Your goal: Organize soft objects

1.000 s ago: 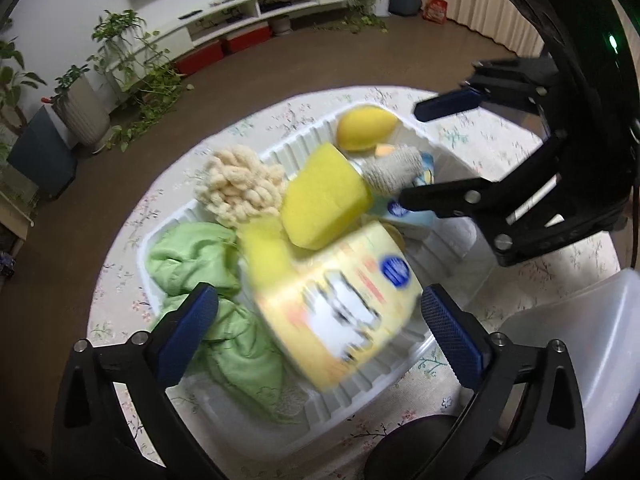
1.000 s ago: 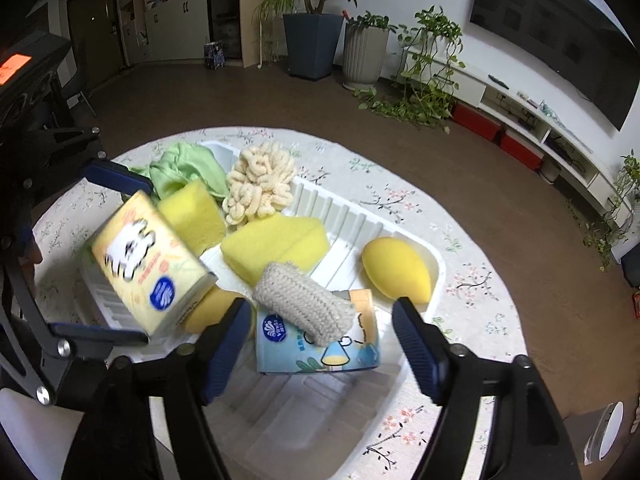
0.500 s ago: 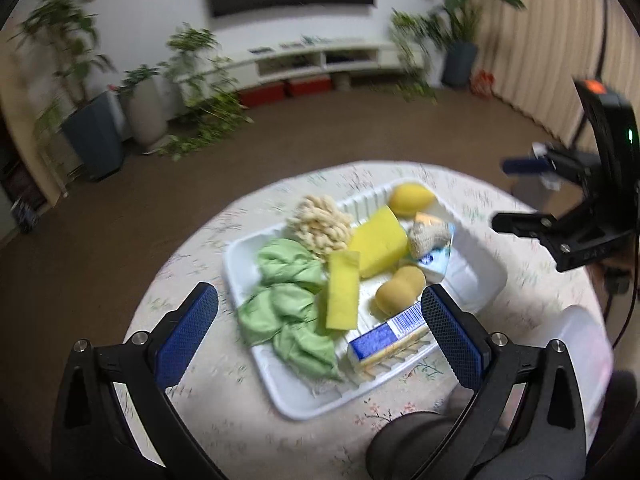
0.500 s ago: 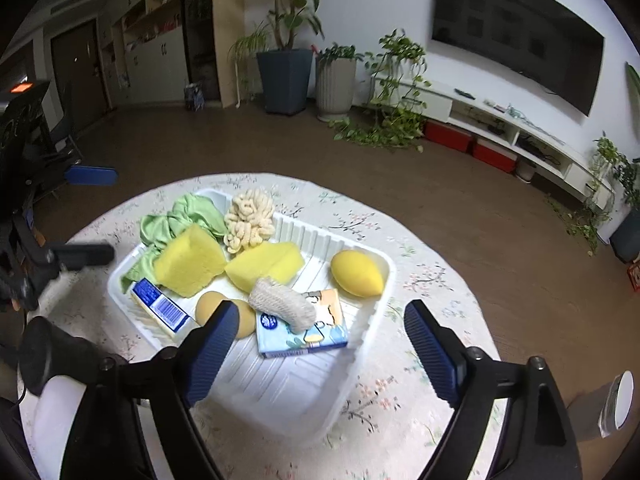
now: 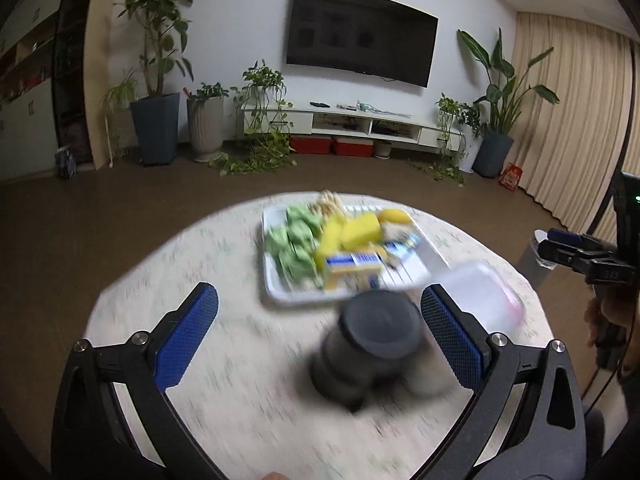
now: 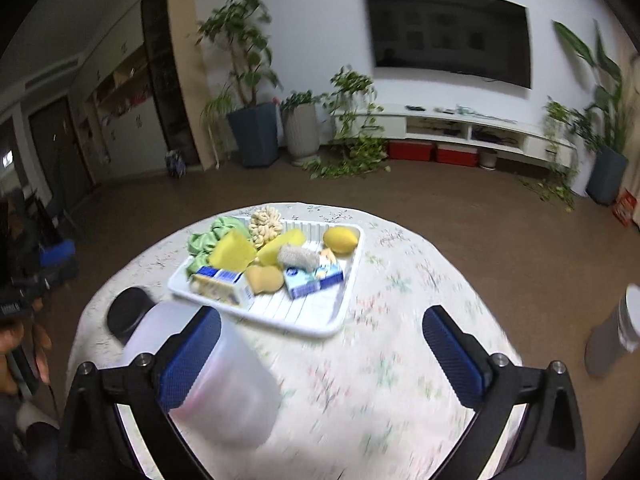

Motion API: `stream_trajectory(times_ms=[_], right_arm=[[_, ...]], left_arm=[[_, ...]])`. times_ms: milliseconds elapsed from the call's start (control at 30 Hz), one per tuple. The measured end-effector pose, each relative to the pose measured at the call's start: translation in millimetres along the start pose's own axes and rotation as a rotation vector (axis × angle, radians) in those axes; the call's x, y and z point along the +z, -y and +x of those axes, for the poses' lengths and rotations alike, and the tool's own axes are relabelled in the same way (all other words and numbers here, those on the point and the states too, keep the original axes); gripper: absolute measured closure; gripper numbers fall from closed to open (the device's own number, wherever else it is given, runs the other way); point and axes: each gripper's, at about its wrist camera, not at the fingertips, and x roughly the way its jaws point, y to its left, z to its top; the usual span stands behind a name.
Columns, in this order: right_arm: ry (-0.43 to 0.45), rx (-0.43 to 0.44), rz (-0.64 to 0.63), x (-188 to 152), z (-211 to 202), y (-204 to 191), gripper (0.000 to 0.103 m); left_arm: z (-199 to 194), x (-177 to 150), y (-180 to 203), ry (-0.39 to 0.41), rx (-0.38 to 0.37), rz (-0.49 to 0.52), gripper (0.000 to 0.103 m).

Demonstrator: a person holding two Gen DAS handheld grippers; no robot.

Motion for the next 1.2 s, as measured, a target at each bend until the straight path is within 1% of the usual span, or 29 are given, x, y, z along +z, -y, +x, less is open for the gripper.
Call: stream_trajectory(times_ms=[67, 133, 300, 400, 467, 533, 600, 700, 900, 1033, 1200], right_arm=[[0.021, 0.004, 0.030, -21, -19, -7, 0.000], [0.031, 0.000, 0.050, -45, -33, -17, 0.000], [0.024, -0.030, 0.063, -99, -51, -47, 0.000], [0.020, -0.045, 0.087, -126, -55, -62, 0.000], [0.012, -0.063, 0.087, -138, -56, -71, 0.000], [0.009, -0.068, 0.096, -149, -58, -77, 0.000], [0.010, -0.069, 0.103, -155, -60, -81, 0.000], [0.016, -0.088, 0.076, -160, -65, -91, 0.000], [0.032, -0.109, 0.050, -166, -71, -104, 0.000], [0.031, -0.111, 0.039, -168, -71, -108, 0.000], [0.030, -0.119, 0.037, -168, -71, -108, 0.000]], left_arm=[[-8, -18, 8, -0.011, 0.018, -0.015, 0.000], [-14, -39, 16, -0.052, 0.046, -0.048, 0.000], [-20, -79, 23, -0.141, 0.112, -0.134, 0.000], [-25, -98, 21, -0.174, 0.179, -0.178, 0.000], [-32, -108, 21, -0.159, 0.190, -0.185, 0.000], [-39, -114, 24, -0.138, 0.210, -0.169, 0.000], [-45, -116, 26, -0.122, 0.224, -0.152, 0.000], [-53, -120, 33, -0.100, 0.234, -0.138, 0.000], [-51, -125, 49, -0.118, 0.277, -0.096, 0.000], [-52, -127, 51, -0.116, 0.242, -0.100, 0.000], [-52, -130, 51, -0.115, 0.228, -0.112, 0.000]])
